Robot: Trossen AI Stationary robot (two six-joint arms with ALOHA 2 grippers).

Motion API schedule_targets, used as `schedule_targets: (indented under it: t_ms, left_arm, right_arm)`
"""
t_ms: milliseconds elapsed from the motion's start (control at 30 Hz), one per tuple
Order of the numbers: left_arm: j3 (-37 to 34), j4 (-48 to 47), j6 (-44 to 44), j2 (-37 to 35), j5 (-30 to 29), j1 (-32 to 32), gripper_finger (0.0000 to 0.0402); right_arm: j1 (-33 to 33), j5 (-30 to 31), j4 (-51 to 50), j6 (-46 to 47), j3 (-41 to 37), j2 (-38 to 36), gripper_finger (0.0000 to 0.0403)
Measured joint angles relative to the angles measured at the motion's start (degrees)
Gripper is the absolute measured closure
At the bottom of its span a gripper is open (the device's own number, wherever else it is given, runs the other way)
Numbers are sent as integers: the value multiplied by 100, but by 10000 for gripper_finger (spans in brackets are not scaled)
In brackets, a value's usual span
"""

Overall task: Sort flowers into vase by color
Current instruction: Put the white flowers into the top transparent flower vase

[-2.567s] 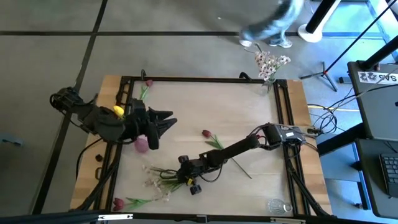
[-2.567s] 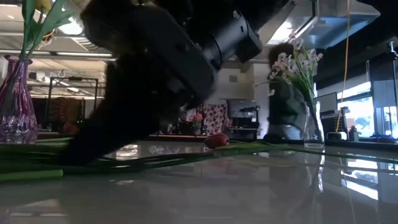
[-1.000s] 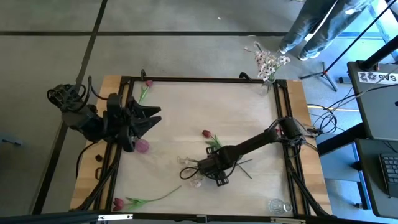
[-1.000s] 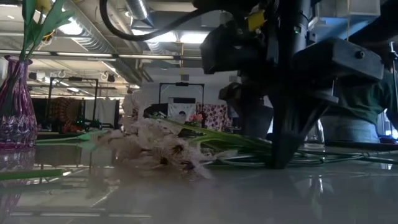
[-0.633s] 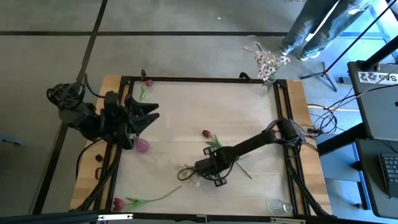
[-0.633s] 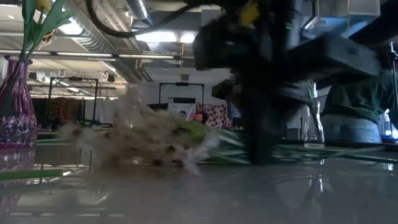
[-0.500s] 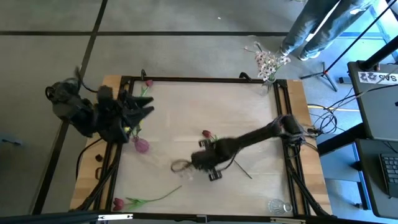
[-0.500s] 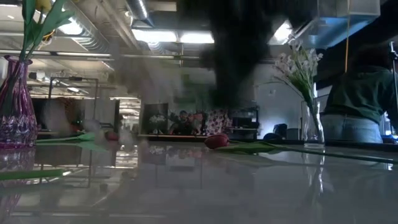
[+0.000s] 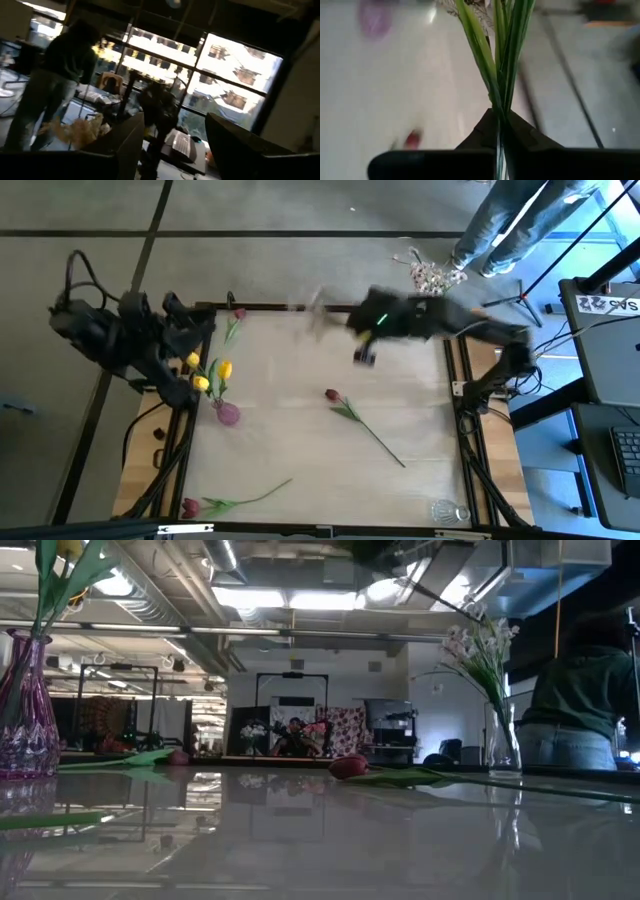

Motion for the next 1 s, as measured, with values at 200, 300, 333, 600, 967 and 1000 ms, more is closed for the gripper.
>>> schedule_targets:
  t_ms: [200, 300, 333, 600, 967, 1000]
  left_arm:
    - [-4, -21, 467, 360, 1084, 204, 194]
    - [-8, -50, 755, 572, 1151, 250, 194]
    - [-8, -49, 851, 623, 1129, 295, 194]
    - [-8, 183, 895, 986, 1528, 1417, 194]
    - [-8, 1369, 676, 1946, 3117, 3409, 194]
    - [-8, 1394, 662, 1978, 3119, 3488, 194]
  right_arm:
    - [-906, -610, 1467, -357, -109, -1229, 397]
    - [-1351, -890, 2305, -642, -313, -1793, 397]
    - [-1499, -911, 2497, -730, -386, -1978, 396]
    - [-2903, -548, 3557, -1051, -1617, -3427, 398]
    - [-4358, -199, 5159, -61, -4261, -4605, 400]
    - [-4431, -66, 5438, 70, -4481, -4694, 400]
